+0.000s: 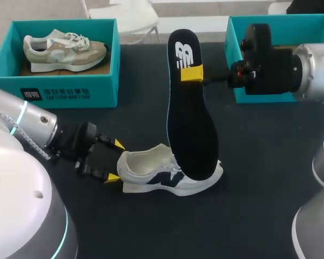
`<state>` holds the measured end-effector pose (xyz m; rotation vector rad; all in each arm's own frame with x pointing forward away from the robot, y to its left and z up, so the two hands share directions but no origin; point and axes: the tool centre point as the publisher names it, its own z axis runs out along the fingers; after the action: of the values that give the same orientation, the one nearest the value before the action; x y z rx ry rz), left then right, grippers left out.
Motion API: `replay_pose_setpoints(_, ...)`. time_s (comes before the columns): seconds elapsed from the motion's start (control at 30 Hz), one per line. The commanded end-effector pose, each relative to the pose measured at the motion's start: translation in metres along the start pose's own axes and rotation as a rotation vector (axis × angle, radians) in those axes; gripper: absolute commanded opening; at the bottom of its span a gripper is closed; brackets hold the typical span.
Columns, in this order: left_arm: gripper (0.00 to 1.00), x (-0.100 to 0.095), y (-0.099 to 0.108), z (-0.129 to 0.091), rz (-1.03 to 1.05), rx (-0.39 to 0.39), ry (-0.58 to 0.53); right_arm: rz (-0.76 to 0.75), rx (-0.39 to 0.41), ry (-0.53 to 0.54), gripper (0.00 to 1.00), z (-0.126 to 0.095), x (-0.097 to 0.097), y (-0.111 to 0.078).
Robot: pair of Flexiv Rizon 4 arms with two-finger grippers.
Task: Take the shoe out of the shoebox, open the shoe tongue, remove and reinsert the insole, then place the shoe into the shoebox
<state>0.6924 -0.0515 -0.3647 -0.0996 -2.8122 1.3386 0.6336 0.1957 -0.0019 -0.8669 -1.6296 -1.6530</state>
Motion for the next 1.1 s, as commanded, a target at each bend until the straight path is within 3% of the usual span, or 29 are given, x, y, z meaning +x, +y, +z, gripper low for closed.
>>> replay_pose_setpoints(0.03,1.0,0.004,-0.014,-0.014,-0.046,-0.106,-0.01,0.002,0.002,-0.004,0.0,0.003,0.0,0.001)
replay_pose_setpoints(0.33,1.0,-0.002,-0.037,-0.026,-0.103,-0.248,0.028,0.002,0.002,-0.004,0.0,0.003,0.0,0.001)
replay_pose_setpoints(0.37,1.0,-0.004,-0.041,-0.026,-0.117,-0.304,0.011,0.002,0.002,-0.004,0.0,0.003,0.0,0.001)
replay_pose_setpoints(0.4,1.0,-0.004,-0.044,-0.026,-0.098,-0.297,0.008,0.002,0.002,-0.004,0.0,0.003,0.0,0.001)
replay_pose_setpoints(0.53,1.0,-0.009,-0.054,-0.029,-0.158,-0.434,-0.014,0.002,0.002,-0.004,0.0,0.003,0.0,0.001)
replay_pose_setpoints(0.67,1.0,-0.012,-0.062,-0.032,-0.183,-0.515,-0.005,0.002,0.002,-0.004,0.0,0.003,0.0,0.001)
replay_pose_setpoints(1.1,1.0,-0.002,-0.074,-0.031,-0.138,-0.772,-0.064,0.002,0.002,-0.004,0.0,0.003,0.0,0.001)
